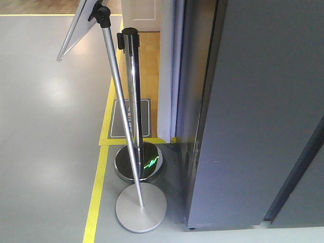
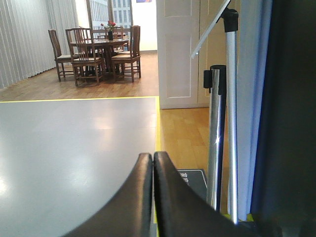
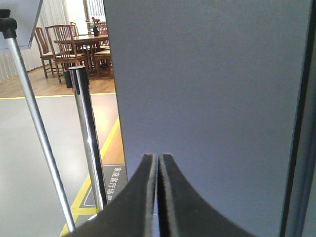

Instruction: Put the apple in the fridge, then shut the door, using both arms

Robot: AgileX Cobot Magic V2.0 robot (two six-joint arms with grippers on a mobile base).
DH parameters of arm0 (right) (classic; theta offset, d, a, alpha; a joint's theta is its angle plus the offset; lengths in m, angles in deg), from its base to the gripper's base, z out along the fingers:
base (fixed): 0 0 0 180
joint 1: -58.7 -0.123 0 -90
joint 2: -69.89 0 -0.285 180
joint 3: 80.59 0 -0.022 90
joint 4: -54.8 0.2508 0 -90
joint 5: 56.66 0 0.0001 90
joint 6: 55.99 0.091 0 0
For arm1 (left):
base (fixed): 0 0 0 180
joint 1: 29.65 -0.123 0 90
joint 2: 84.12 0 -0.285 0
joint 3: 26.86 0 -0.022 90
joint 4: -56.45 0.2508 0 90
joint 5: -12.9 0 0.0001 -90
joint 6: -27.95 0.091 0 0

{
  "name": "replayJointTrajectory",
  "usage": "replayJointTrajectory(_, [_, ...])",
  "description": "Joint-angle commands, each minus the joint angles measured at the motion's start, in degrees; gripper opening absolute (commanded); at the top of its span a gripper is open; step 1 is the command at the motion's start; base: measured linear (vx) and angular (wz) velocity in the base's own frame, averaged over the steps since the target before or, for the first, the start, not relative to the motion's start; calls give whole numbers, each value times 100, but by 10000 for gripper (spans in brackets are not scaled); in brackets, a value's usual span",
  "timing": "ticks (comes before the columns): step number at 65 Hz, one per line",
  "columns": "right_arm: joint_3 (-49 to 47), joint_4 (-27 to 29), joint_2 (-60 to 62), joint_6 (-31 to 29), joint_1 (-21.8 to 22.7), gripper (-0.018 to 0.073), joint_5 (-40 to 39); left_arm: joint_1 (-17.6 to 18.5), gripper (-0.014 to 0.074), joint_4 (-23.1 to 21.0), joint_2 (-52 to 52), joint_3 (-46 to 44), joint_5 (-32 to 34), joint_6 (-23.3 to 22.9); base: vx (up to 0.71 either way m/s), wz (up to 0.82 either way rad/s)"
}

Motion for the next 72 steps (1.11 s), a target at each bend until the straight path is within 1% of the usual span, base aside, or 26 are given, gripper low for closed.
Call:
replayJointTrajectory(1, [11, -48, -60, -62, -11, -2, -449, 15, -6, -3, -90, 158, 406, -56, 0, 0])
replayJointTrajectory(72, [6, -37, -60, -50, -11, -2, -449, 15, -6, -3, -90, 158, 406, -56, 0, 0])
